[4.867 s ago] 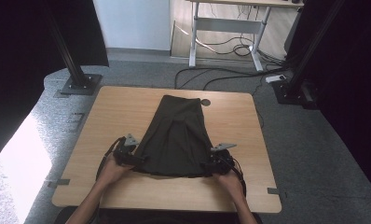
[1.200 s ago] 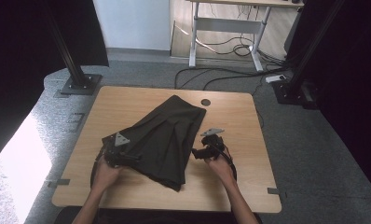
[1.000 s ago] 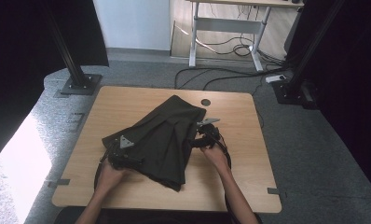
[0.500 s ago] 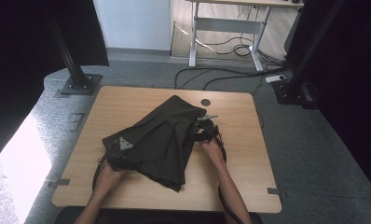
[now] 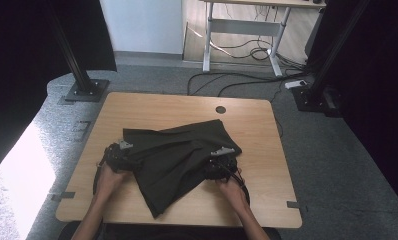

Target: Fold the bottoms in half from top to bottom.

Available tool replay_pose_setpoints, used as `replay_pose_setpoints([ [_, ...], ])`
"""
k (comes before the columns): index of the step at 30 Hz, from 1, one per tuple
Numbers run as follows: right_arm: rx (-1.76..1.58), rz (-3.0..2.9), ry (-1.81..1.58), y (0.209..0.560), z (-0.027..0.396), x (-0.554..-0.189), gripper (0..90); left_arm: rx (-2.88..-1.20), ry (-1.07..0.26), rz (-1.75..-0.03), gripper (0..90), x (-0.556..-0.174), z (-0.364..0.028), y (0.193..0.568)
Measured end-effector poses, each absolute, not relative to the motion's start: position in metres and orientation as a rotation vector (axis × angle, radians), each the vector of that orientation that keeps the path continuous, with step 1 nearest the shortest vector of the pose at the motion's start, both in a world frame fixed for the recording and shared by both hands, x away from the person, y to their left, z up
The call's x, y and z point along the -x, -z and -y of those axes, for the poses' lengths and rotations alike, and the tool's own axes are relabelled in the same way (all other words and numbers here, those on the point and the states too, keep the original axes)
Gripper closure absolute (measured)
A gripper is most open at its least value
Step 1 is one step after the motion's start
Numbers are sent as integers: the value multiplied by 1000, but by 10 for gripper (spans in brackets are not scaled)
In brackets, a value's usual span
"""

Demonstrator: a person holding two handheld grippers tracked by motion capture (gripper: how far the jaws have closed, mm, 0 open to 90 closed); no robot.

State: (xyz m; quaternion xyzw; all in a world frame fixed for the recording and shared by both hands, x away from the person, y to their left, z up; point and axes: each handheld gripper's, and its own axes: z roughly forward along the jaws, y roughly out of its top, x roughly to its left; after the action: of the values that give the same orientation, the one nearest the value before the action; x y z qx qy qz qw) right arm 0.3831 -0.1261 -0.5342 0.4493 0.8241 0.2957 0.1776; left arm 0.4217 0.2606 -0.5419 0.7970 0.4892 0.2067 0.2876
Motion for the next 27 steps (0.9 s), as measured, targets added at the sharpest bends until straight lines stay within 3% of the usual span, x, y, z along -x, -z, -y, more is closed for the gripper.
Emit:
replay_pose_setpoints([
  [5,-1225,-2327,-886,500,150,-370,174,-2098,-569,-1338,0,-421,-265,535],
  [10,-1221,-2270,-939,478,154,-404,147,-2057,-518,-1290,0,-391,-257,525],
  [19,-1209,-2292,-849,526,110,-485,136,-2147,-516,-1267,0,-375,-244,541],
  [23,-1285,-2280,-921,539,116,-482,163,-2153,-532,-1275,0,-383,-248,541],
  [27,-1331,-2305,-909,539,122,-456,165,-2136,-512,-1314,0,-402,-259,542],
])
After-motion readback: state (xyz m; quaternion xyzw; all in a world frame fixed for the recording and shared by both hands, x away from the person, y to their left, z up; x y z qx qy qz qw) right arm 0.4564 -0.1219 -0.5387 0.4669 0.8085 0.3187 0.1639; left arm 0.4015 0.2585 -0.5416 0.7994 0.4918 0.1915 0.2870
